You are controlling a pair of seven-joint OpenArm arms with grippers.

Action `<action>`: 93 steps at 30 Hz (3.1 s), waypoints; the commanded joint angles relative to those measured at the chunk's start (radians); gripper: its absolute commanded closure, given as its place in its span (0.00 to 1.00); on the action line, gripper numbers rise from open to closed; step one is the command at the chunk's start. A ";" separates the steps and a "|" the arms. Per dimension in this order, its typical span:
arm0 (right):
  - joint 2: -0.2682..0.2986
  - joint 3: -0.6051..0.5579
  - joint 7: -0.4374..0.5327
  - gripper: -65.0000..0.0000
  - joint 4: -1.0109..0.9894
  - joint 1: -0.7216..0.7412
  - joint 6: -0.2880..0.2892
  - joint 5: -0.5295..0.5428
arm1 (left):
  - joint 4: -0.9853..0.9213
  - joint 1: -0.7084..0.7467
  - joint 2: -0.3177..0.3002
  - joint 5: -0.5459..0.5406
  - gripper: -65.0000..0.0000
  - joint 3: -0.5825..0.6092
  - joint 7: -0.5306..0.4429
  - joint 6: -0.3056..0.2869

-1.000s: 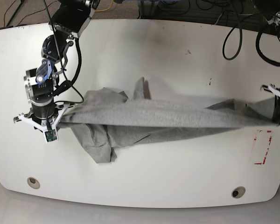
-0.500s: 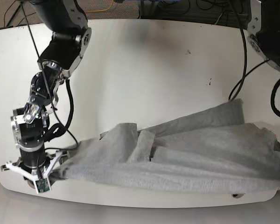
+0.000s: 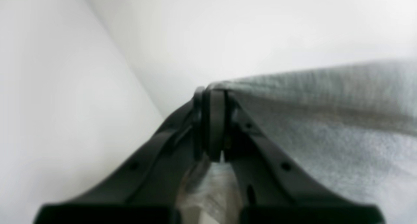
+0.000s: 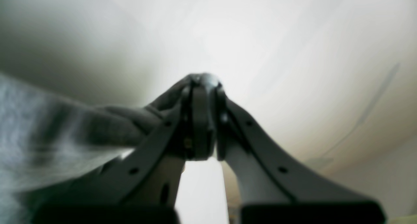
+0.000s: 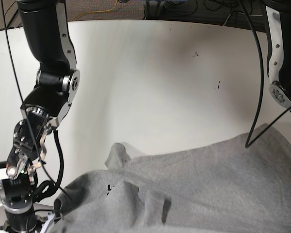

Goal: Layout the t-shirt on the table in an organized manner, then fold the t-shirt properly
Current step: 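Swing the stretched t-shirt up and lay it down across the table, then drag the t-shirt edge away from the robot with both grippers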

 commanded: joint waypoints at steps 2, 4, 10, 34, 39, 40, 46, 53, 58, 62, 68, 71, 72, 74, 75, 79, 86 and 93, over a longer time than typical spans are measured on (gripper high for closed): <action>0.021 -0.035 0.025 1.00 -0.055 0.157 -0.020 -0.011 | -0.040 -0.133 -0.013 0.016 1.00 0.048 -0.015 0.007; 0.035 -0.055 0.025 1.00 -0.097 0.223 -0.020 -0.011 | -0.070 -0.190 -0.013 0.014 1.00 0.066 -0.013 0.007; 0.047 -0.093 0.025 1.00 -0.207 0.378 -0.016 -0.011 | -0.211 -0.339 -0.013 0.016 1.00 0.117 -0.016 0.007; 0.118 -0.027 0.025 1.00 -0.109 0.066 -0.010 -0.005 | -0.213 -0.095 0.012 0.008 1.00 0.099 -0.016 0.000; 0.118 0.025 0.025 1.00 -0.052 -0.123 -0.010 -0.002 | -0.158 0.094 0.037 -0.023 1.00 0.079 -0.016 0.000; 0.115 0.042 0.025 1.00 -0.040 -0.167 -0.010 -0.002 | -0.150 0.143 0.040 -0.040 1.00 0.068 -0.016 0.000; 0.087 0.094 0.027 1.00 0.000 -0.367 -0.010 0.000 | -0.092 0.410 0.081 -0.092 1.00 -0.016 -0.016 0.000; 0.059 0.145 0.027 1.00 0.057 -0.566 0.003 -0.002 | -0.006 0.642 0.104 -0.096 1.00 -0.064 -0.016 0.000; 0.043 0.145 0.025 1.00 0.115 -0.695 0.033 -0.005 | 0.040 0.810 0.127 -0.098 1.00 -0.095 -0.016 -0.001; 0.018 0.157 0.018 1.00 0.196 -0.779 0.036 -0.012 | 0.045 0.921 0.138 -0.099 1.00 -0.142 -0.016 -0.010; 0.016 0.174 -0.064 1.00 0.255 -0.874 0.037 -0.003 | 0.045 1.051 0.139 -0.099 1.00 -0.216 -0.016 -0.119; 0.015 0.176 -0.079 1.00 0.256 -0.922 0.037 -0.003 | 0.043 1.106 0.139 -0.098 1.00 -0.244 -0.016 -0.122; 0.013 0.177 -0.079 1.00 0.256 -0.937 0.037 -0.003 | 0.043 1.122 0.139 -0.098 1.00 -0.250 -0.016 -0.122; -0.008 0.189 -0.076 1.00 0.256 -0.983 0.037 -0.002 | 0.040 1.160 0.139 -0.098 1.00 -0.267 -0.018 -0.122; -0.017 0.197 -0.074 1.00 0.256 -0.996 0.037 -0.002 | 0.040 1.172 0.139 -0.098 1.00 -0.274 -0.018 -0.122; -0.073 0.239 -0.067 1.00 0.252 -1.049 0.037 -0.002 | 0.037 1.243 0.152 -0.096 1.00 -0.303 -0.018 -0.122; -0.140 0.271 -0.038 1.00 0.250 -1.123 0.037 -0.002 | 0.036 1.332 0.159 -0.093 1.00 -0.309 -0.018 -0.122; -0.181 0.272 -0.035 1.00 0.249 -1.163 0.037 -0.002 | 0.036 1.389 0.159 -0.092 1.00 -0.303 -0.018 -0.122</action>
